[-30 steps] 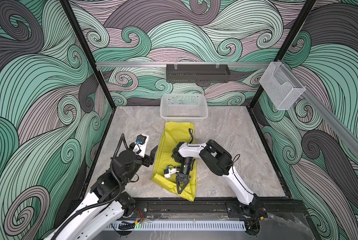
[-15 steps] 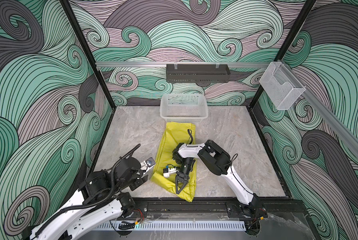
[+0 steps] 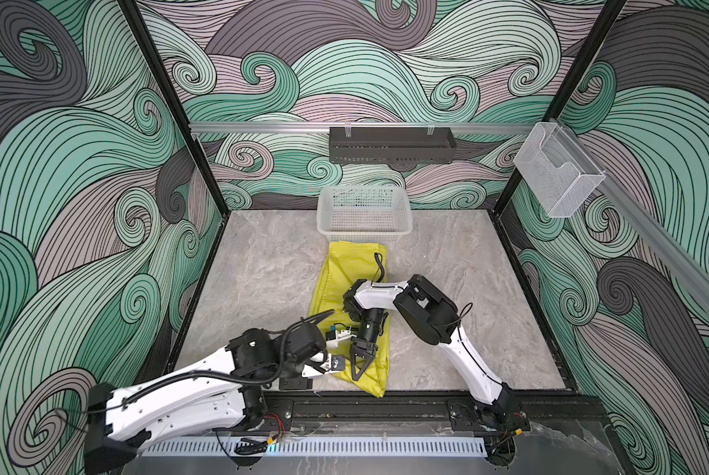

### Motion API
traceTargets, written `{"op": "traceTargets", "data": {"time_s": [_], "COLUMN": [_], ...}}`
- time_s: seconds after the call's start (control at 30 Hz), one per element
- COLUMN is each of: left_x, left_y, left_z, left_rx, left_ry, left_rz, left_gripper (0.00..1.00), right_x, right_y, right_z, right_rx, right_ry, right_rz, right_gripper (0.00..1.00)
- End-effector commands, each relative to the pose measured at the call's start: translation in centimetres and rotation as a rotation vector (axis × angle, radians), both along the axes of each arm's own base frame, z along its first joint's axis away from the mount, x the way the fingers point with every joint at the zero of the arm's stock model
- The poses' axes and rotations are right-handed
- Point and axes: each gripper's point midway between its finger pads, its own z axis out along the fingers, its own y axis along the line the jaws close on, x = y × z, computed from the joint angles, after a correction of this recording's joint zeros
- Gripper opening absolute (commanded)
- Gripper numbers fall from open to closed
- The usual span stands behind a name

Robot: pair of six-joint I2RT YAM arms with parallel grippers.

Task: Roll up the long pants
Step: Roll the long pant at the center of the board.

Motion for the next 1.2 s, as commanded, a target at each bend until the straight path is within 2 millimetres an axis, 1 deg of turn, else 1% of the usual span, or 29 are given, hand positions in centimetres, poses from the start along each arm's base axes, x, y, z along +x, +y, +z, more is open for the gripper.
{"op": "traceTargets", "data": {"time_s": [0.0, 0.03, 0.07, 0.13, 0.2, 0.3, 0.37, 0.43, 0.47, 0.57, 0.6, 0.7, 0.77, 0.87, 0.97, 1.07, 1.13, 1.17], "left_x": [-1.1, -1.6, -1.7, -1.1, -0.6, 0.7, 1.5, 2.1, 2.3, 2.4, 2.4, 2.7, 2.8, 2.4, 1.8, 0.0, -1.5, -2.1], "left_y": [-0.9, -0.7, -0.6, -1.0, -1.0, -1.4, -2.0, -3.0, -3.4, -3.1, -3.0, -2.9, -2.4, -2.3, -2.1, -1.1, 0.2, 0.8], "left_z": [-2.1, -2.9, -3.0, -2.5, -2.6, -2.2, -1.6, -1.5, -1.9, -3.8, -4.0, -3.6, -4.2, -5.4, -6.4, -8.1, -9.4, -10.0], "left_rx": [0.066, 0.089, 0.094, 0.073, 0.084, 0.097, 0.077, 0.040, 0.022, 0.035, 0.033, 0.013, 0.038, 0.043, 0.054, 0.089, 0.123, 0.148], "left_ry": [-0.059, -0.081, -0.107, -0.162, -0.192, -0.274, -0.344, -0.401, -0.421, -0.436, -0.445, -0.476, -0.480, -0.463, -0.425, -0.309, -0.207, -0.169], "left_rz": [-0.204, -0.259, -0.286, -0.281, -0.294, -0.293, -0.308, -0.328, -0.332, -0.355, -0.369, -0.367, -0.372, -0.404, -0.435, -0.477, -0.512, -0.533], "left_gripper": [0.56, 0.56, 0.57, 0.57, 0.57, 0.57, 0.58, 0.59, 0.60, 0.60, 0.61, 0.64, 0.65, 0.68, 0.70, 0.64, 0.61, 0.57], "right_x": [0.7, 0.8, 0.9, 1.1, 1.2, 0.9, 0.7, 0.6, 0.6, 0.7, 0.6, 0.7, 0.6, 0.5, 0.4, 0.5, 0.6, 0.7], "right_y": [-0.5, -0.5, -0.5, -0.6, -0.5, -0.8, -1.0, -1.0, -1.0, -1.0, -1.1, -1.0, -1.0, -1.0, -1.1, -0.9, -0.8, -0.7], "right_z": [-0.2, -0.4, -0.6, -1.1, -1.4, -2.0, -2.3, -2.4, -2.3, -2.3, -2.4, -2.7, -3.1, -3.6, -3.6, -3.2, -2.5, -2.1], "right_rx": [-0.023, -0.033, -0.042, -0.051, -0.054, -0.068, -0.077, -0.074, -0.075, -0.081, -0.084, -0.086, -0.092, -0.105, -0.109, -0.093, -0.072, -0.067], "right_ry": [-0.008, -0.013, -0.020, -0.026, -0.022, -0.007, -0.003, -0.003, -0.004, -0.009, -0.013, -0.014, -0.008, -0.002, -0.005, -0.017, -0.030, -0.040], "right_rz": [0.006, 0.012, 0.021, 0.031, 0.031, 0.036, 0.040, 0.039, 0.039, 0.044, 0.048, 0.048, 0.048, 0.056, 0.064, 0.063, 0.060, 0.061], "right_gripper": [0.00, 0.00, 0.00, 0.00, 0.00, 0.00, 0.00, 0.00, 0.00, 0.00, 0.00, 0.00, 0.00, 0.00, 0.00, 0.00, 0.00, 0.00]}}
